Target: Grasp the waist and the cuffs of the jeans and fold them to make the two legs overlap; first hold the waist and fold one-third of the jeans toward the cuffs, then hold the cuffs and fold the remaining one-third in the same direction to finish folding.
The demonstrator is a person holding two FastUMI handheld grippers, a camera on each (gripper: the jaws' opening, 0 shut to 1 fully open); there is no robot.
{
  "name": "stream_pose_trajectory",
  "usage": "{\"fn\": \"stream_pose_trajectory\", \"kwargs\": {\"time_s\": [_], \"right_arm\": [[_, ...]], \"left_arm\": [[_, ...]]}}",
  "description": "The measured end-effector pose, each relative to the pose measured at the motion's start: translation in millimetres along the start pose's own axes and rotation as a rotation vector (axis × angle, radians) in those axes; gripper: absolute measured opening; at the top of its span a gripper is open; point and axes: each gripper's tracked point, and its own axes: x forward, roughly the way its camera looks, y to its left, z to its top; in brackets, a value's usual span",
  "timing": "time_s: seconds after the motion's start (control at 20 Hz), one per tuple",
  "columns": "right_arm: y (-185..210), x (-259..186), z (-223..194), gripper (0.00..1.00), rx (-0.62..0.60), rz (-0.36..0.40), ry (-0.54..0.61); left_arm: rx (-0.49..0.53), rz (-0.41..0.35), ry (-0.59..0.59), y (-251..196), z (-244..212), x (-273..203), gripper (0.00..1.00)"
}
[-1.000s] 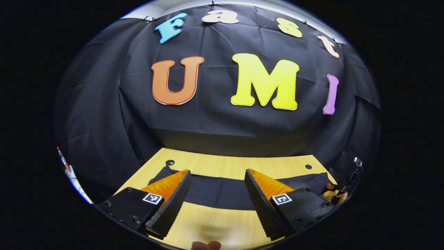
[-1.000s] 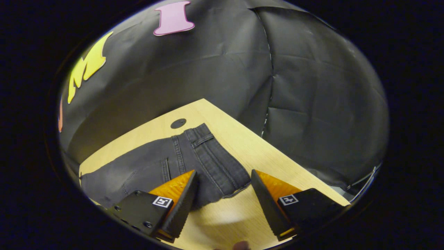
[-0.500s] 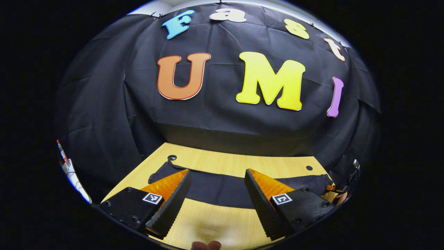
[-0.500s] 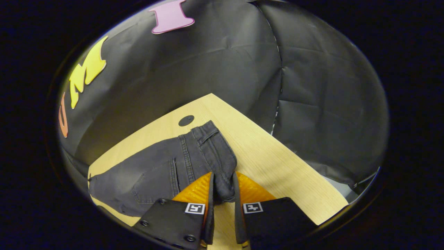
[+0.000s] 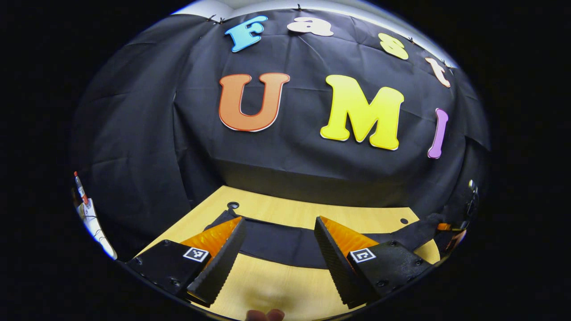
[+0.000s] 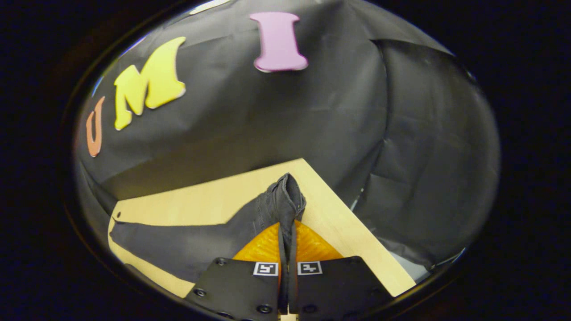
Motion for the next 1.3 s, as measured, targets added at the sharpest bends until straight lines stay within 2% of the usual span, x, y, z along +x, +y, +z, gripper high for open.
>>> {"fn": "stream_pose_trajectory", "kwargs": {"time_s": [0.2,0.35,0.5,0.65,0.8,1.0,1.15,1.3], "right_arm": [[116,-47,43,0.00,-0.069,0.136,-0.085],[213,-60,47,0.00,-0.090,0.238,-0.104],[304,-61,21,0.01,-0.145,0.313,-0.082],[384,-51,-39,0.00,-0.243,0.376,-0.038],[436,-24,-112,0.01,-0.365,0.399,0.017],[467,14,-199,0.01,-0.538,0.377,0.092],[473,30,-226,0.01,-0.575,0.361,0.129],[475,31,-236,0.02,-0.598,0.371,0.155]], "left_arm": [[-0.027,0.028,-0.025,41,-2,-4,0.99],[-0.014,0.089,-0.036,81,-4,-10,0.99],[-0.030,0.126,-0.037,115,-6,-28,0.99],[-0.044,0.178,-0.024,151,-12,-48,0.99],[-0.065,0.233,-0.011,182,-20,-68,0.99],[-0.076,0.315,0.033,223,-39,-92,0.99],[-0.089,0.346,0.054,237,-48,-99,0.99],[-0.103,0.358,0.051,245,-50,-102,1.00]]}}
